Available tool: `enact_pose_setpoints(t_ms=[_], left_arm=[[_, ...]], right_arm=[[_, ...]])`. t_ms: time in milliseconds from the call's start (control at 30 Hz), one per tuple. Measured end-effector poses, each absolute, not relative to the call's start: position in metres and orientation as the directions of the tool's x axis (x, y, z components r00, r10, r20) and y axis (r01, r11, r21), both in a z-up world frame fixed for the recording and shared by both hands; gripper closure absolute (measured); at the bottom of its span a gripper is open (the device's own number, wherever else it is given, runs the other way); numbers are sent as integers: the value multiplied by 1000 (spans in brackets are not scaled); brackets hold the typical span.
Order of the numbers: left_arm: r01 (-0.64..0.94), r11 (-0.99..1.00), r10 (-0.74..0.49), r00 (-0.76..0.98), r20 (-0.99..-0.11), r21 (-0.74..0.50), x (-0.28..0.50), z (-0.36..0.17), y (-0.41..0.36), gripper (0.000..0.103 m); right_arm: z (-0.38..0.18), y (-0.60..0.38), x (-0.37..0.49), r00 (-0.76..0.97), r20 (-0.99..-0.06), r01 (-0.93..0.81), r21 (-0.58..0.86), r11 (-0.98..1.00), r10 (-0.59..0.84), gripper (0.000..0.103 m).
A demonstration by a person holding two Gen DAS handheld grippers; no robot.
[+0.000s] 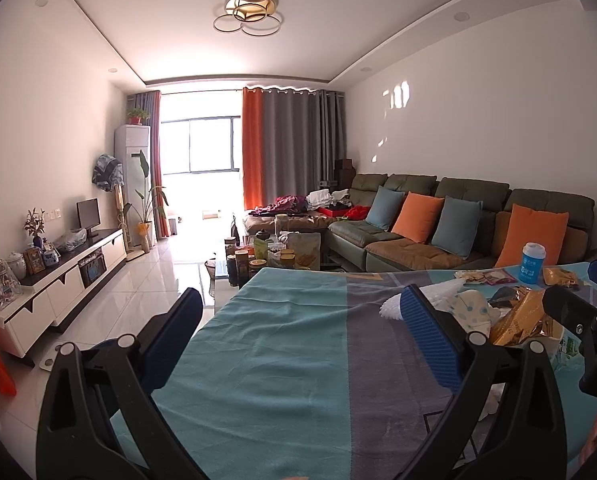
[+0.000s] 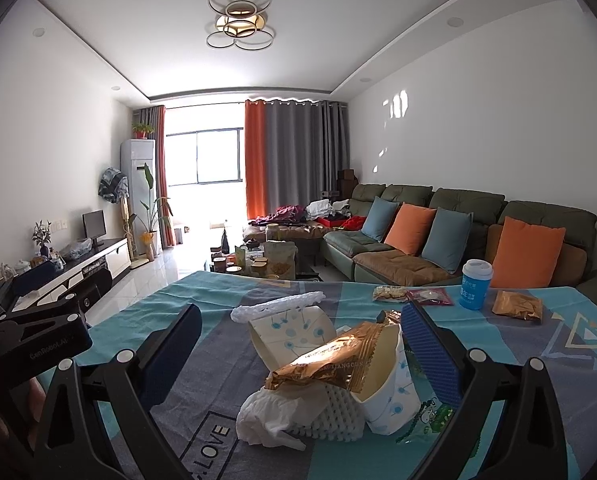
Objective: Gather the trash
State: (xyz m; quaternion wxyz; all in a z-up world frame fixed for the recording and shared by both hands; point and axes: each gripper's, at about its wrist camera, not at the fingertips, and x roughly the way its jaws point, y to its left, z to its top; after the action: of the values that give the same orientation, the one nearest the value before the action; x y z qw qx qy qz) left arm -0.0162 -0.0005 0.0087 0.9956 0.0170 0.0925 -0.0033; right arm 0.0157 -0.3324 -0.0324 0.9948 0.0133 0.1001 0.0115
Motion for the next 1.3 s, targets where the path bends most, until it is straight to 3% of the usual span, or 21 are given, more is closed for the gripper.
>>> enact_pose_setpoints(t_ms=[1300], left_arm=[[6,999,1,982,-187,39,-17,5,-2,6]], right_arm=[[-36,-332,17,979,-204,-19,36,999,26,7]])
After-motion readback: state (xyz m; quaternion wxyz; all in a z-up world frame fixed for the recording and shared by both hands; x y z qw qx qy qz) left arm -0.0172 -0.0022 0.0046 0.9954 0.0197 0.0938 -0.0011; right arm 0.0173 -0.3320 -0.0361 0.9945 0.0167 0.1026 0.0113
